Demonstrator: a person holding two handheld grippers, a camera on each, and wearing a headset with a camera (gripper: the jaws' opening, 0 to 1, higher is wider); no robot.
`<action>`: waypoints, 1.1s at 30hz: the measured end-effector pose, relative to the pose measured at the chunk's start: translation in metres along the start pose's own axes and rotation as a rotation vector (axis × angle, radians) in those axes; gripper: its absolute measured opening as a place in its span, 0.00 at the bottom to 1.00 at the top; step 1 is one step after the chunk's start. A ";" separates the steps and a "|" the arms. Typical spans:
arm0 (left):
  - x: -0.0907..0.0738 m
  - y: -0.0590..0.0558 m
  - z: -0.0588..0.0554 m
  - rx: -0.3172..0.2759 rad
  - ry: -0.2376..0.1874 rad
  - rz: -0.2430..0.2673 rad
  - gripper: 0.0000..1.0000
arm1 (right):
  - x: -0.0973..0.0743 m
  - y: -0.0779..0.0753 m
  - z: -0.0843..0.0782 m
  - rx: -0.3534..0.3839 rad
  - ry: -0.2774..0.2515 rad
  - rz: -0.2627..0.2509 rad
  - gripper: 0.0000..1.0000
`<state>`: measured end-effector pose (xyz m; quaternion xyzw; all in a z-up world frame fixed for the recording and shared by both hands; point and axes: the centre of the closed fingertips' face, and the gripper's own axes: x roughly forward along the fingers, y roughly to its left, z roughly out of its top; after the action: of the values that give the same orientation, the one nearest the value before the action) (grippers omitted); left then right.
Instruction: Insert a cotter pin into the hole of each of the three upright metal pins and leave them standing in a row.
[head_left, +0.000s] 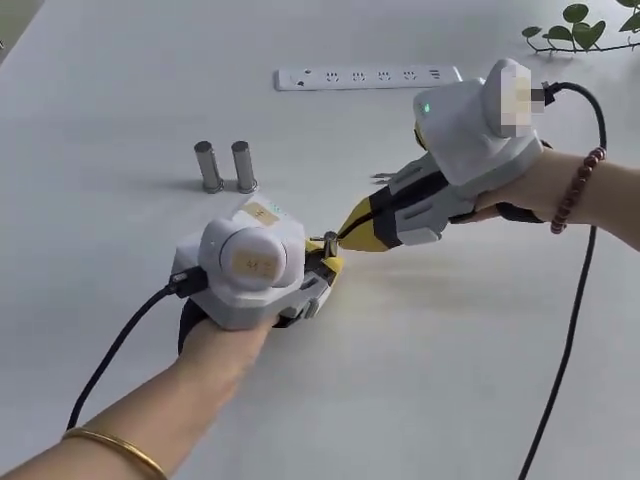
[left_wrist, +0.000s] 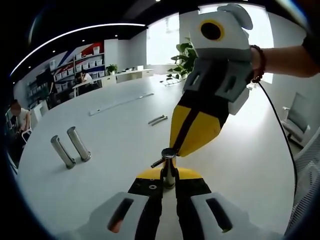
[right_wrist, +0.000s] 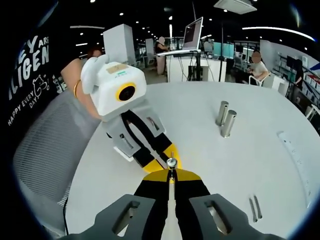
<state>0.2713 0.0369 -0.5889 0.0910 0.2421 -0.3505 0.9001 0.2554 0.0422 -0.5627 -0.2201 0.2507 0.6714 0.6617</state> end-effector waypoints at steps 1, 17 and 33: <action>0.000 0.000 0.000 -0.001 0.000 0.001 0.06 | 0.000 0.001 0.000 0.004 0.000 -0.002 0.00; 0.000 0.001 0.000 -0.017 -0.002 0.014 0.06 | -0.007 0.003 0.002 0.049 -0.013 -0.025 0.04; 0.001 0.001 0.000 -0.027 -0.007 0.018 0.07 | -0.009 0.000 0.000 0.092 -0.034 -0.055 0.00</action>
<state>0.2727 0.0372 -0.5896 0.0798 0.2429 -0.3392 0.9053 0.2552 0.0350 -0.5566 -0.1849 0.2640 0.6445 0.6934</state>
